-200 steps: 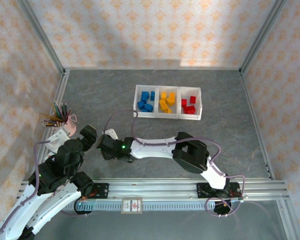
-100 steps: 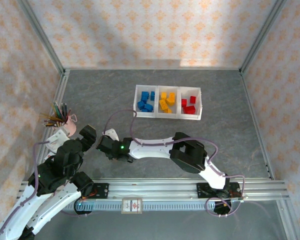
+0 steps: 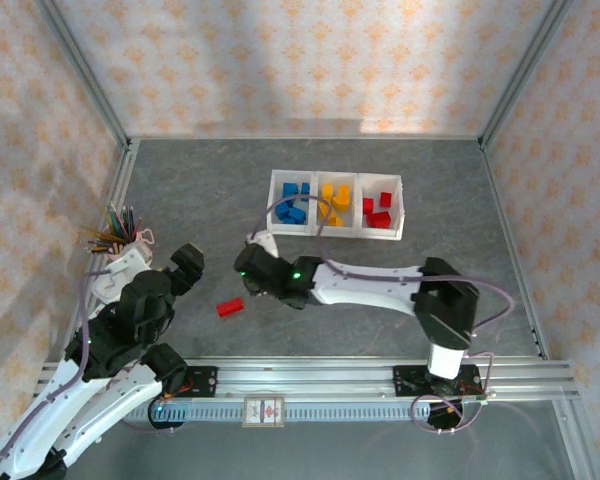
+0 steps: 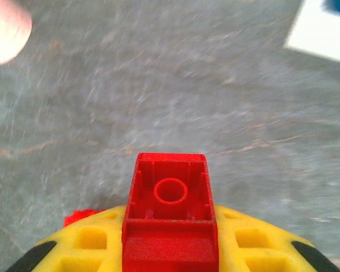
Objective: Sort the legos into containers by color
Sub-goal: Place the lego in the container.
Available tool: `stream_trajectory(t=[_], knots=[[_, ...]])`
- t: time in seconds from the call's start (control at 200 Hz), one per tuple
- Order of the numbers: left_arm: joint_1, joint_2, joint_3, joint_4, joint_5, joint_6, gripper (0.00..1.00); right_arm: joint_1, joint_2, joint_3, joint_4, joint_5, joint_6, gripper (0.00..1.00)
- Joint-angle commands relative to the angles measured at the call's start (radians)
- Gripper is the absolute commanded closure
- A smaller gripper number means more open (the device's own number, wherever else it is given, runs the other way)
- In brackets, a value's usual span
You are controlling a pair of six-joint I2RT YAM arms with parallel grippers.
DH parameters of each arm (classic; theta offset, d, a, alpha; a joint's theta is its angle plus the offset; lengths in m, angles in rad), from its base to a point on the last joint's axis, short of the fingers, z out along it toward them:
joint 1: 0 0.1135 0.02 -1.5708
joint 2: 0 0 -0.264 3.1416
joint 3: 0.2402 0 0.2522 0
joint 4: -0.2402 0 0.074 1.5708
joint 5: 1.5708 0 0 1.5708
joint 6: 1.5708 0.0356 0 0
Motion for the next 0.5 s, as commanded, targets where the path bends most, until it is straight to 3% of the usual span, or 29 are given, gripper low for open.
stream_trajectory(t=[0.0,0.3,0.496], knots=[[0.006,0.051,-0.020,0.134,0.079,0.080,0.01,-0.055,-0.121,-0.095,0.005,0.092,0.035,0.74],[0.008,0.223,-0.080,0.455,0.274,0.194,0.01,-0.377,-0.417,-0.319,-0.006,0.117,0.009,0.70],[0.008,0.345,-0.085,0.623,0.360,0.247,0.01,-0.626,-0.465,-0.345,0.030,0.107,-0.064,0.68]])
